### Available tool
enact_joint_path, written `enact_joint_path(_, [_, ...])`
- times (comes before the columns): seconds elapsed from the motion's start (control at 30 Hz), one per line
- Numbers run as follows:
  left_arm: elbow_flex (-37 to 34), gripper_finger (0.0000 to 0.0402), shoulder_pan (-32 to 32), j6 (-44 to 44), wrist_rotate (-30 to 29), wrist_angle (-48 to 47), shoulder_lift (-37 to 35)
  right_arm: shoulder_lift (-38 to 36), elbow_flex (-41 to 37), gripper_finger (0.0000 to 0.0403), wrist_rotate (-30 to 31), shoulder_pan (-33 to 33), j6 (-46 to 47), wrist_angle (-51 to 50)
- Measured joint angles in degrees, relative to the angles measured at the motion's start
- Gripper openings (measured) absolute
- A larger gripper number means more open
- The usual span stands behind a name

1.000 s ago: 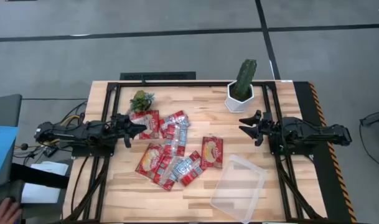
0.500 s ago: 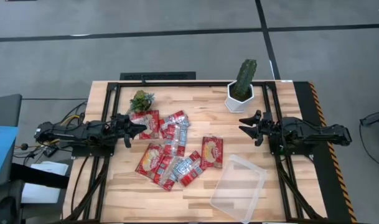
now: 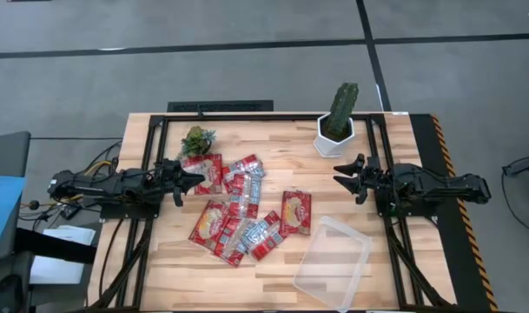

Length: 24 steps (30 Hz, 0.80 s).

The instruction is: Sort popcorn bags into baskets

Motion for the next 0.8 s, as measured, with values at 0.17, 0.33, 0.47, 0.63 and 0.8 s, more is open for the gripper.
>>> enact_joint_path(0.17, [0.0, 0.0054, 0.0, 0.0, 0.0, 0.0, 0.0, 0.0, 0.0, 0.0224, 0.0, 0.0, 0.0, 0.0])
enact_joint_path(0.33, [0.0, 0.0054, 0.0, -0.9, -3.9, 0.8, 0.0, 0.0, 0.0, 0.0225, 0.0, 0.0, 0.0, 0.0])
enact_joint_path(0.47, [0.0, 0.0054, 0.0, -7.1, -7.6, 0.6, 0.0, 0.0, 0.0, 0.0226, 0.0, 0.0, 0.0, 0.0])
enact_joint_path(0.63, [0.0, 0.0054, 0.0, -9.7, -8.1, 0.9, 0.0, 0.0, 0.0, 0.0224, 0.3, -0.2, 0.4, 0.4])
enact_joint_path(0.8, [0.0, 0.0054, 0.0, -10.5, -9.8, 1.1, 0.0, 0.0, 0.0, 0.0225, 0.3, 0.0, 14.1, 6.5])
